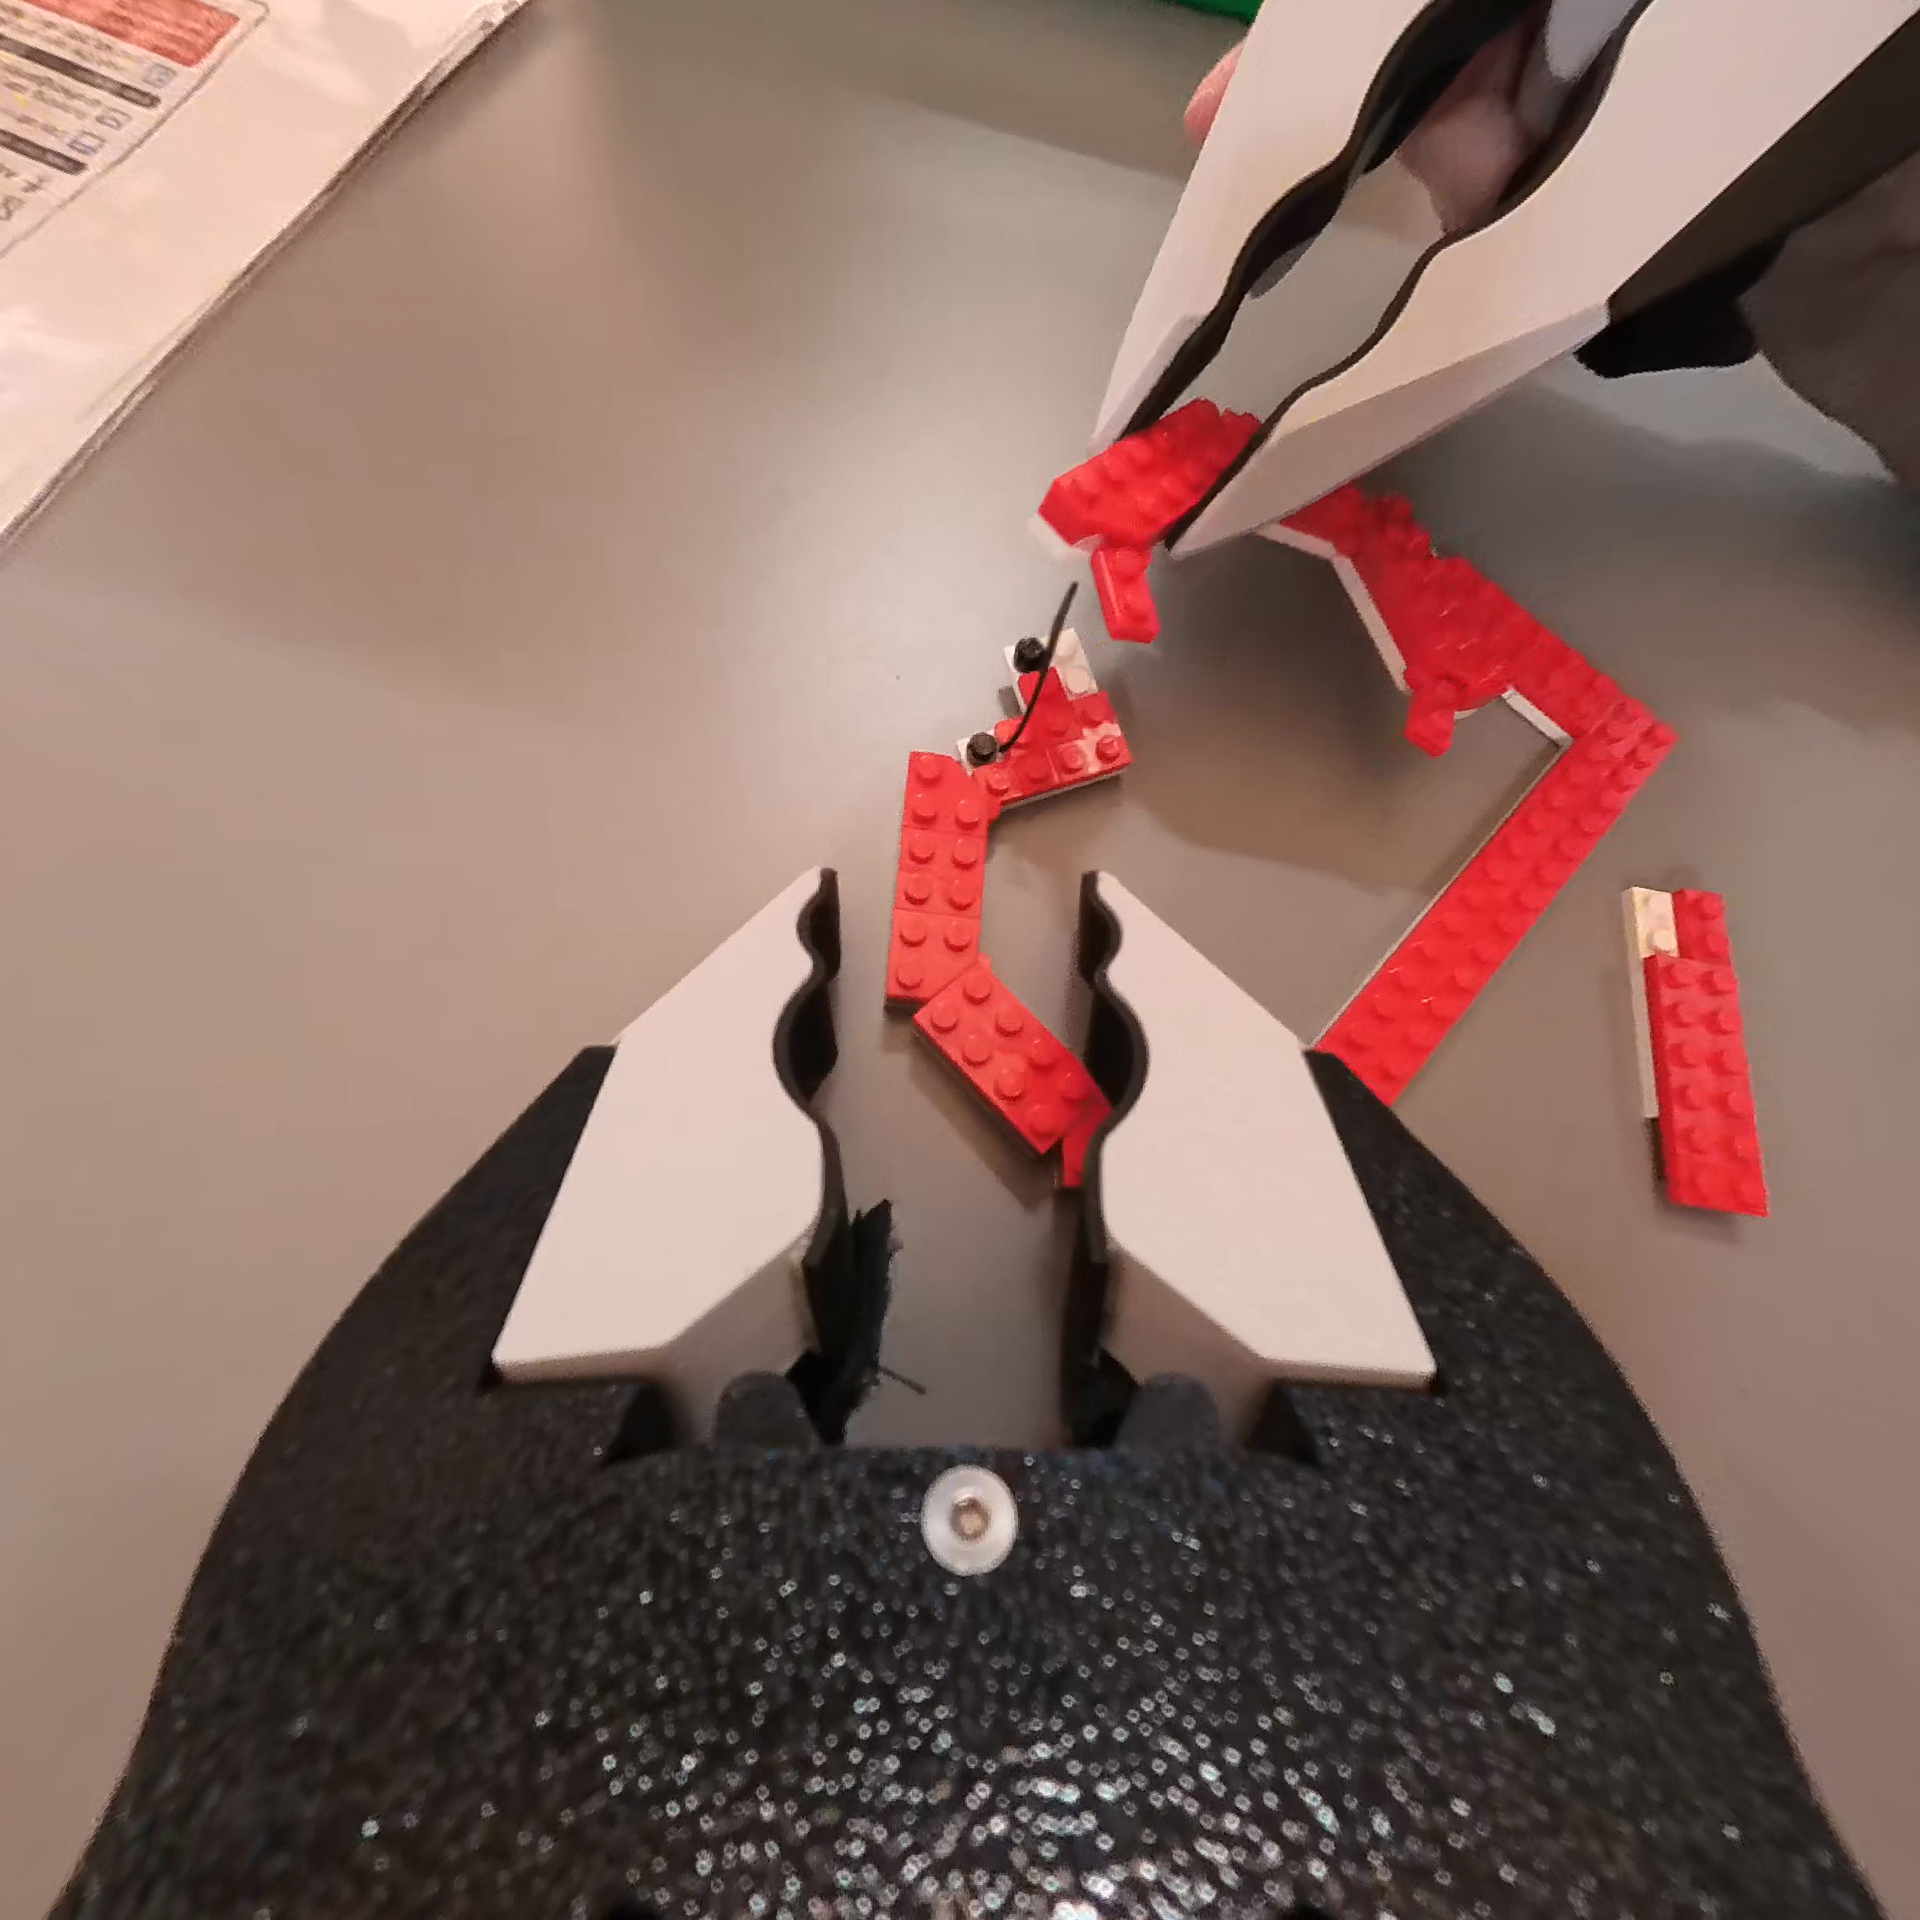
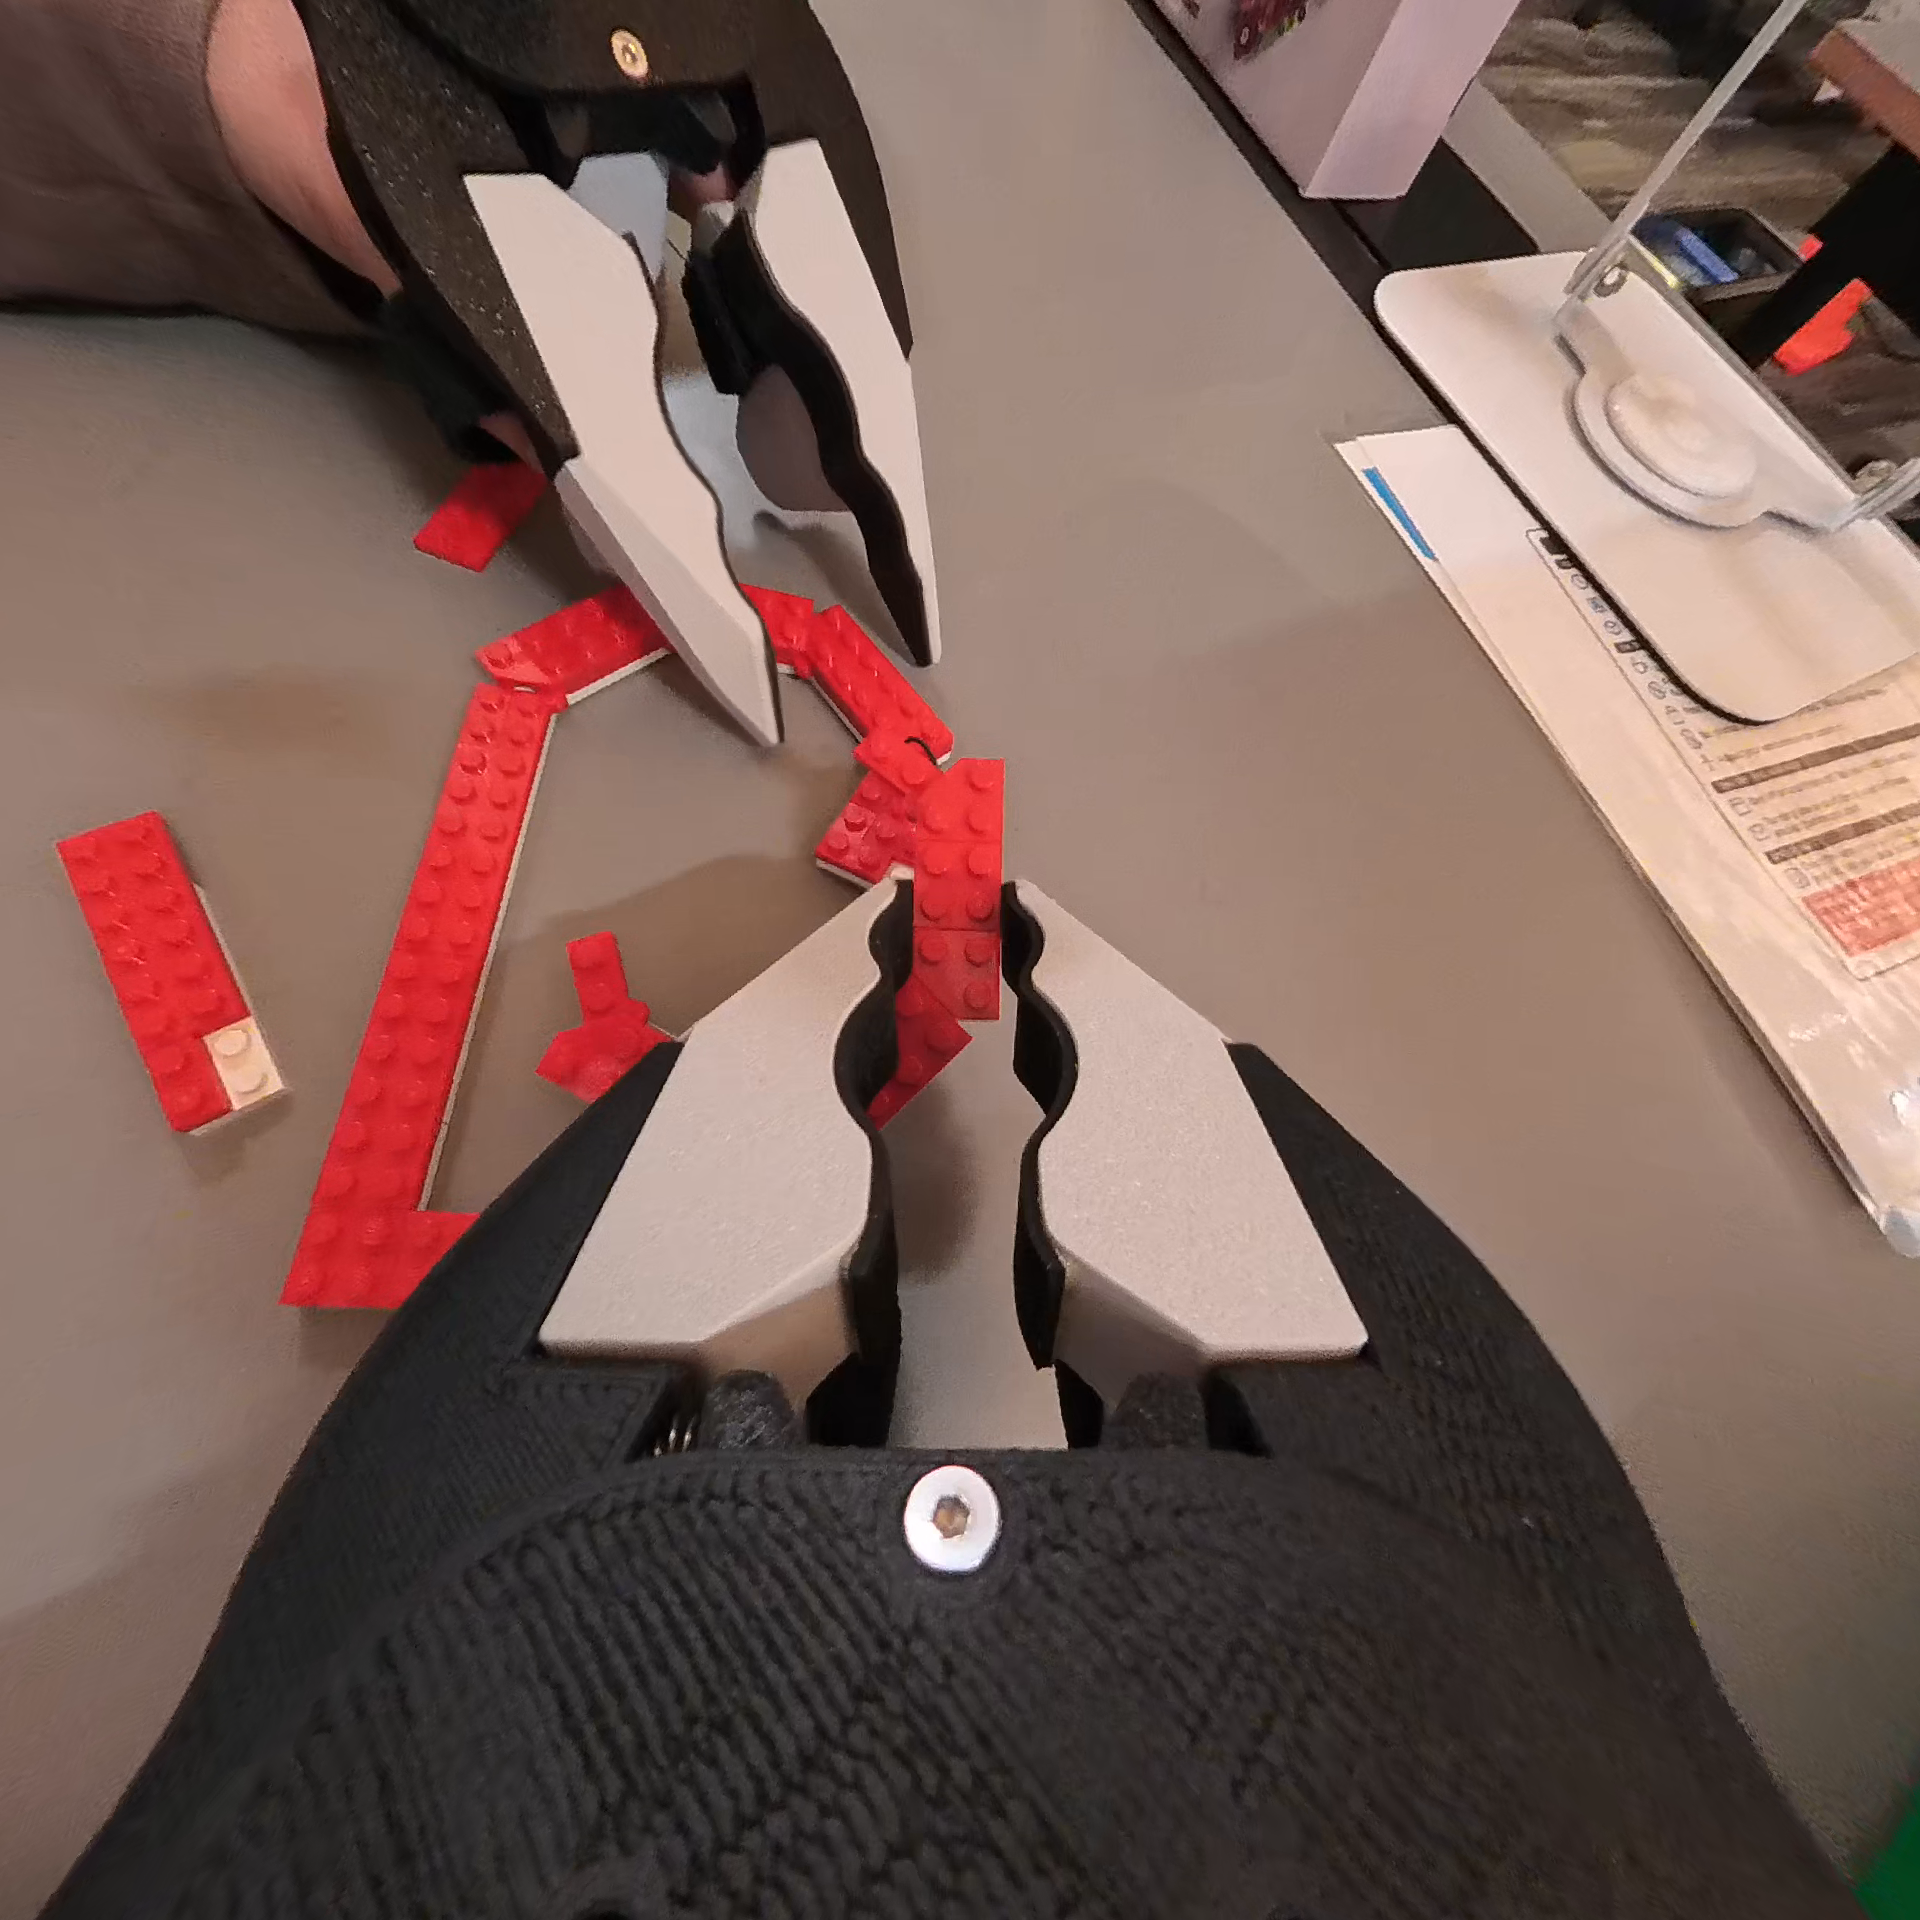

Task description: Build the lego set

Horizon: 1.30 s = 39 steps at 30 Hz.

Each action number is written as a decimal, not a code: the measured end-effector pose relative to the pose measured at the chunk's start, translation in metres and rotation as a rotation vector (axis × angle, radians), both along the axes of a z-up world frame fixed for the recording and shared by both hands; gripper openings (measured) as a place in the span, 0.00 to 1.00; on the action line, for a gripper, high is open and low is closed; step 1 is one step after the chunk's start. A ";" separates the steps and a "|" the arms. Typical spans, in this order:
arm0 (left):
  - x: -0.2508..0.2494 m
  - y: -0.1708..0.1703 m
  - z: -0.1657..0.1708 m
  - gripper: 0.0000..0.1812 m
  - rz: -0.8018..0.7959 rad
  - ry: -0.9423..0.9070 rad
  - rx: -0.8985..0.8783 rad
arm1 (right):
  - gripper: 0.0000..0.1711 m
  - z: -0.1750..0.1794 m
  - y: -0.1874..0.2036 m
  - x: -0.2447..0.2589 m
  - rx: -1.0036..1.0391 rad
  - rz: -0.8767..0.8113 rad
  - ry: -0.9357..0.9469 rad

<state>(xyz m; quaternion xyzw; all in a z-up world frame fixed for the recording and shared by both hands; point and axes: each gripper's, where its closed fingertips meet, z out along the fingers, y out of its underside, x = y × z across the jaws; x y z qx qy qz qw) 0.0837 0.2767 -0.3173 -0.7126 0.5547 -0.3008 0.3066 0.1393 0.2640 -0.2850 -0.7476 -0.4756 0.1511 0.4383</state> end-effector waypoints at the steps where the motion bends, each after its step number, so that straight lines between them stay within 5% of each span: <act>1: 0.001 0.000 0.001 0.24 -0.004 -0.003 0.002 | 0.09 0.000 0.000 0.001 -0.004 -0.002 -0.001; 6: 0.010 0.003 0.017 0.25 0.003 -0.099 -0.036 | 0.08 0.008 0.000 0.004 -0.008 -0.021 0.037; 11: 0.011 0.019 0.043 0.28 0.082 -0.299 -0.322 | 0.08 0.013 0.001 0.008 -0.012 -0.042 0.077; 20: 0.005 0.005 0.000 0.26 -0.041 0.045 -0.099 | 0.09 0.007 0.006 0.018 -0.037 -0.130 -0.019; 39: 0.008 -0.005 -0.004 0.19 -0.117 0.104 0.020 | 0.09 -0.035 0.010 0.029 -0.207 -0.277 -0.199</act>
